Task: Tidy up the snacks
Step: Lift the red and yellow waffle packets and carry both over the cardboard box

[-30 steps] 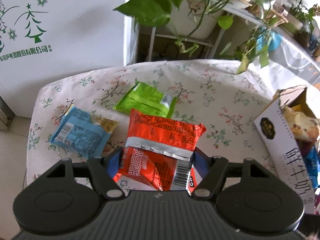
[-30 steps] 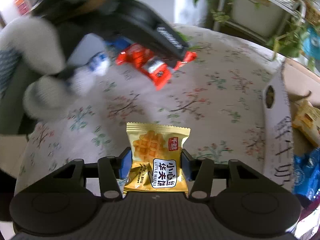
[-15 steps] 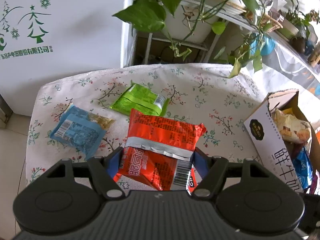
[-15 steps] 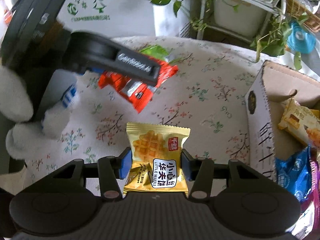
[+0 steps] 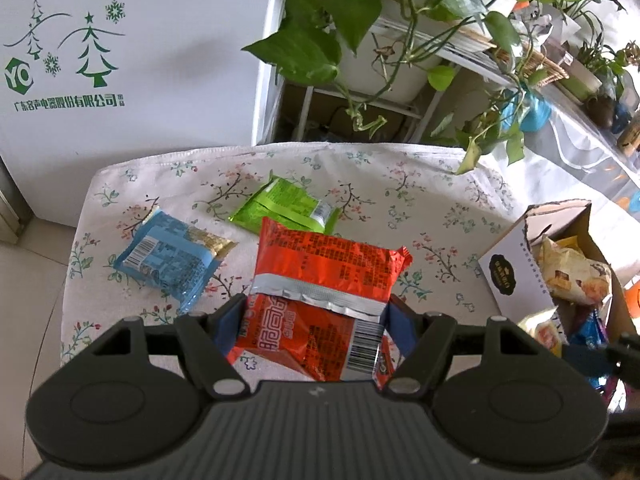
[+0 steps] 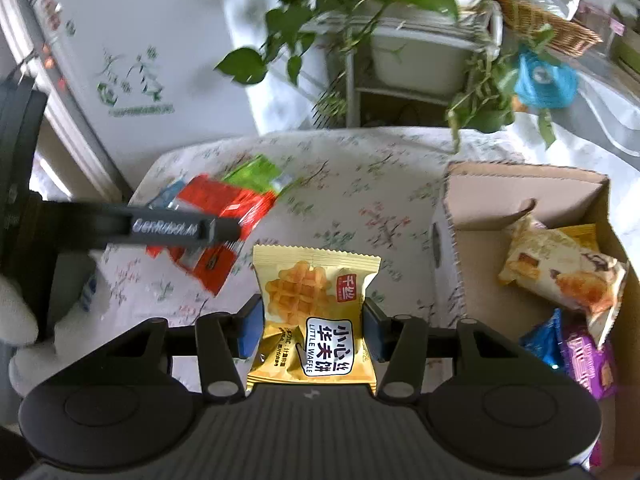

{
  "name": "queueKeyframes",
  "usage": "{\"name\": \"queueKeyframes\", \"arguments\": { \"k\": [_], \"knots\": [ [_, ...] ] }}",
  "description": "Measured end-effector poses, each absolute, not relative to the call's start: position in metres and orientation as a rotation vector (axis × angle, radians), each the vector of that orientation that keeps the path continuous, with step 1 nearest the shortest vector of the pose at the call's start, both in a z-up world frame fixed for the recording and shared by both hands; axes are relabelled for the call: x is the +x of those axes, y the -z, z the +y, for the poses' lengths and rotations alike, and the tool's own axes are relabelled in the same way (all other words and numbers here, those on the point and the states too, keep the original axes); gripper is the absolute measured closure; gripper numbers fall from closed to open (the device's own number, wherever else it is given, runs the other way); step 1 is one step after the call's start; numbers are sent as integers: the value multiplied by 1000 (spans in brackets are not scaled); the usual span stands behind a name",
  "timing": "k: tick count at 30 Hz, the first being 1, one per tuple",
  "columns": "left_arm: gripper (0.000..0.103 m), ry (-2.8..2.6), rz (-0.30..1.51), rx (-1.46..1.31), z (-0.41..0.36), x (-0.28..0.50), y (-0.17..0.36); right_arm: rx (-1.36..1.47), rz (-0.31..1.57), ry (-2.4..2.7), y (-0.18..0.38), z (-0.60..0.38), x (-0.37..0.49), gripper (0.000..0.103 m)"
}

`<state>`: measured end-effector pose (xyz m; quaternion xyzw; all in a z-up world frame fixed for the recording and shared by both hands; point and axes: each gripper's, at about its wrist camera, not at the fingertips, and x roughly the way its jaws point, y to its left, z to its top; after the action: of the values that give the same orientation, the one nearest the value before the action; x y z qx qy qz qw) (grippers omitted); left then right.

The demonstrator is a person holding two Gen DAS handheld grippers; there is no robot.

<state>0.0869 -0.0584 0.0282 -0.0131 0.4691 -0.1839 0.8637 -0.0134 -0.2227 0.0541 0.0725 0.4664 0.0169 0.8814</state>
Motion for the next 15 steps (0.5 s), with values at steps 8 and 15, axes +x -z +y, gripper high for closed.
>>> {"name": "queueKeyframes", "arguments": {
  "k": [8, 15],
  "knots": [
    [31, 407, 953, -38, -70, 78, -46, 214, 915, 12, -70, -250, -14, 46],
    [31, 449, 922, -47, -89, 66, -61, 278, 868, 63, -82, -278, -18, 46]
  ]
}}
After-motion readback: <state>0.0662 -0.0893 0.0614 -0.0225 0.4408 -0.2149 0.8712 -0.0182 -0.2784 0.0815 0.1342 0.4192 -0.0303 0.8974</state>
